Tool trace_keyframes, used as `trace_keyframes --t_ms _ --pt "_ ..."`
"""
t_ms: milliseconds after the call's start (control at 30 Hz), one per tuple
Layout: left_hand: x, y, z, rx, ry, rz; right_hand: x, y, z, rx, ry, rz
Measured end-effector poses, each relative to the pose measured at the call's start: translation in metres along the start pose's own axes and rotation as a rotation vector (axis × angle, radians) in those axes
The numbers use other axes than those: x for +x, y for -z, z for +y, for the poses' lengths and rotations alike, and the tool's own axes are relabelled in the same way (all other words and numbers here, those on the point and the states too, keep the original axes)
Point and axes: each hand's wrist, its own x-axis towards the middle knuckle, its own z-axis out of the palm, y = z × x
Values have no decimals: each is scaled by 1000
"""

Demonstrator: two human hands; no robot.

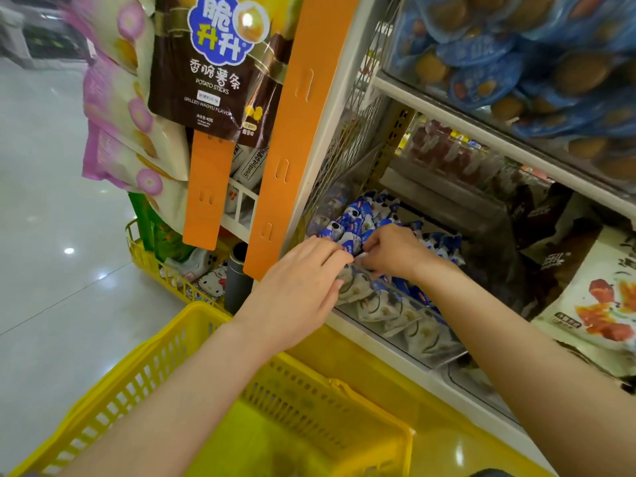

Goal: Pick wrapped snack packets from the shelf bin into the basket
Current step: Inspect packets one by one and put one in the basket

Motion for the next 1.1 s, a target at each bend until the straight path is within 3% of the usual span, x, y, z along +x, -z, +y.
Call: trace_keyframes --t_ms 233,367,500,567,633,700,833,933,1100 --pt "0 -2 -1 -16 -19 20 -12 2 -5 234 -129 -4" --pt "-2 -1 0 -52 13 -10 -26 4 -3 357 -44 215" --pt "-3 5 12 -477 277 73 -61 22 -6 494 252 545" --pt "-4 12 20 -827 415 130 -82 28 -9 581 389 589" --pt "-6 19 26 -1145 518 113 -99 25 -13 744 437 517" --pt "-11 21 28 -1274 597 85 -111 15 -16 847 440 421" --pt "-24 19 24 -1196 678 91 -116 -15 -19 944 315 220" --pt "-33 16 16 -1080 693 -2 -114 -32 -20 1054 257 90" --pt "-42 7 12 -972 655 10 -110 -57 -19 1085 264 12"
